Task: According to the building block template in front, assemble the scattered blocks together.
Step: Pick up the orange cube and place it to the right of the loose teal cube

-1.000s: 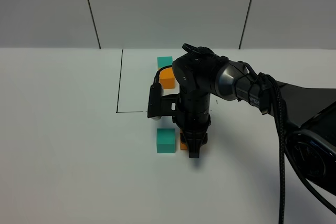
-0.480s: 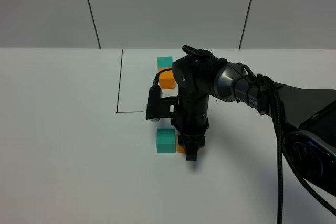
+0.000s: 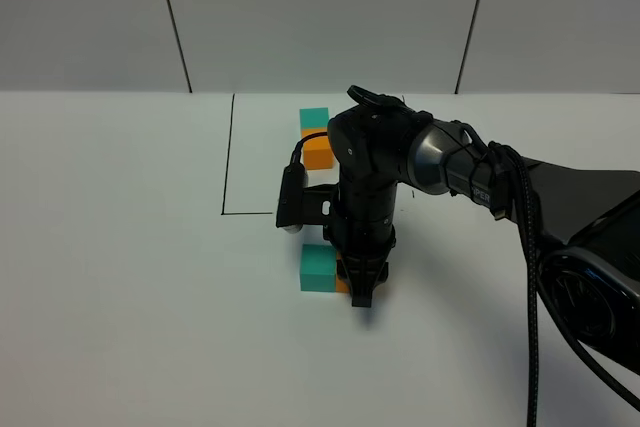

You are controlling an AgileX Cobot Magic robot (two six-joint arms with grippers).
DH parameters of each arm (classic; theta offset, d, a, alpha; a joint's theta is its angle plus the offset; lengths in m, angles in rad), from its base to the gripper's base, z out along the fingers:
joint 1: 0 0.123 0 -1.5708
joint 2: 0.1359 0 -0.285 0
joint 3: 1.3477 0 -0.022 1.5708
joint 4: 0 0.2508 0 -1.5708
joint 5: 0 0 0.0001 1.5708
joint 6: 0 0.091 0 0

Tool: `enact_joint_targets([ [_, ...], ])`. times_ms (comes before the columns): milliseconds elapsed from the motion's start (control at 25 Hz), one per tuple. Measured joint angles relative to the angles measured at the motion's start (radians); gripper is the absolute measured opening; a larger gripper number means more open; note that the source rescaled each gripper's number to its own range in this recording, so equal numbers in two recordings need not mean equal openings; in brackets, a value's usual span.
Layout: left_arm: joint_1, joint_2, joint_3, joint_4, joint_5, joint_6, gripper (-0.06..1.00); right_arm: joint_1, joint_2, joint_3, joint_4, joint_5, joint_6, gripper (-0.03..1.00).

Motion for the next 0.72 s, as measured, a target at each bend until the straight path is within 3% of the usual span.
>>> enact_joint_targets([
  [600,0.000,0.000,0.000,0.000,0.000,0.000,0.64,0.000,0.007,-0.019,0.009,-0.007,0.000,0.11],
  [680,0.000,0.000,0.000,0.000,0.000,0.000,0.64,0.000,0.007,-0.023,0.014,-0.018,0.000,0.25],
  [720,0.000,0.000,0.000,0.000,0.000,0.000,0.64,0.000,0.005,-0.024,0.014,-0.023,0.000,0.39],
])
